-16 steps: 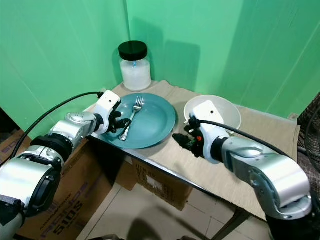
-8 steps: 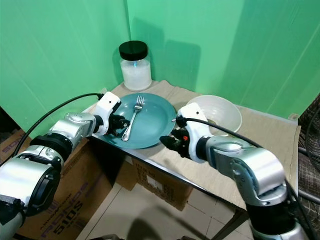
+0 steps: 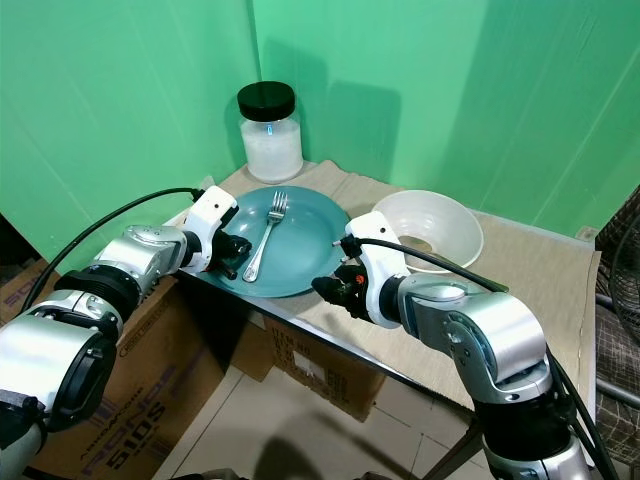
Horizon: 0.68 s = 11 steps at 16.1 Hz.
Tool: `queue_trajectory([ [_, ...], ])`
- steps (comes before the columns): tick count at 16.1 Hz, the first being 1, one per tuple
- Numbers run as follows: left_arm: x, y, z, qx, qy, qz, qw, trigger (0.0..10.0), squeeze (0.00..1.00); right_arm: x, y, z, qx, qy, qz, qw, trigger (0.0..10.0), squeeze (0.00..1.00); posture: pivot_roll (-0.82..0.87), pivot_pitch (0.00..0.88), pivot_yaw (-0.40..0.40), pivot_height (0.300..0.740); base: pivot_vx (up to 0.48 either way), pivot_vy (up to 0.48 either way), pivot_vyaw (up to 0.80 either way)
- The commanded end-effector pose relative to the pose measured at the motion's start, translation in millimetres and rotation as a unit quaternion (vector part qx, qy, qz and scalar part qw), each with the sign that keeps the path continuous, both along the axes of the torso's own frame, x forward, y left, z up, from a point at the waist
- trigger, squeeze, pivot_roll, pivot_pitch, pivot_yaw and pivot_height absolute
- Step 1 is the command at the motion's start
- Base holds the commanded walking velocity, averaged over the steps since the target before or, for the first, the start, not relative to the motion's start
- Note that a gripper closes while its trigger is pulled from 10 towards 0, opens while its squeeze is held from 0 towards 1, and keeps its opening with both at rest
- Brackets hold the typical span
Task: Setting the table
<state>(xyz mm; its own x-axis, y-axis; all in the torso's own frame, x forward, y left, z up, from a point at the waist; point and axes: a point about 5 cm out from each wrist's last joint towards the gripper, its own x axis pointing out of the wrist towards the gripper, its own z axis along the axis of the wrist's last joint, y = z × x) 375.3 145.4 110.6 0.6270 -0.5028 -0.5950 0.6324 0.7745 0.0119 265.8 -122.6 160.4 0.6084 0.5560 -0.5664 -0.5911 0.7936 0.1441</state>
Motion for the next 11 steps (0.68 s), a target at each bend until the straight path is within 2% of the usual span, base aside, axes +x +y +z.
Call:
queue_trajectory([
  [1, 2.4, 5.2, 5.3, -0.004, -0.001, 0.009, 1.0, 0.0, 0.0, 2.9, -0.3, 2.7, 0.0, -0.002, -0.005, 1.0, 10.0, 0.0, -0.11, 0.0, 0.067, 0.74, 0.0, 0.0, 0.0],
  [3, 4.0, 6.7, 8.6, -0.009, -0.009, 0.013, 1.0, 0.0, 0.0, 3.4, -0.3, 2.7, 0.0, -0.002, -0.006, 1.0, 10.0, 0.0, -0.11, 0.0, 0.067, 0.74, 0.0, 0.0, 0.0],
  [5, 9.8, 9.1, 22.5, -0.021, -0.04, 0.01, 0.999, 0.0, 0.0, 3.9, -0.7, 3.1, 0.001, -0.002, -0.008, 1.0, 10.0, 0.0, -0.11, 0.001, 0.066, 0.74, 0.0, 0.0, 0.0],
  [7, 13.8, 8.0, 37.8, -0.06, -0.055, -0.006, 0.997, 0.0, 0.0, 4.2, -1.9, 3.5, 0.002, -0.002, -0.011, 1.0, 10.0, 0.0, -0.11, 0.001, 0.067, 0.74, 0.0, 0.0, 0.0],
  [9, 16.4, 0.4, 58.2, -0.118, -0.096, -0.051, 0.987, 0.0, 0.0, 4.2, -3.4, 3.0, 0.001, -0.002, -0.014, 1.0, 10.0, 0.0, -0.1, 0.0, 0.066, 0.74, 0.0, 0.0, 0.0],
  [10, 16.4, -2.4, 56.7, -0.117, -0.091, -0.048, 0.988, 10.0, 0.0, 4.1, -3.4, 2.4, 0.001, -0.001, -0.014, 1.0, 10.0, 0.0, -0.1, 0.0, 0.065, 0.74, 0.0, 0.0, 0.0],
  [11, 15.7, -3.8, 54.0, -0.113, -0.082, -0.048, 0.989, 10.0, 0.0, 4.0, -3.3, 2.0, 0.001, -0.002, -0.014, 1.0, 10.0, 0.0, -0.1, 0.0, 0.065, 0.74, 0.0, 0.0, 0.0],
])
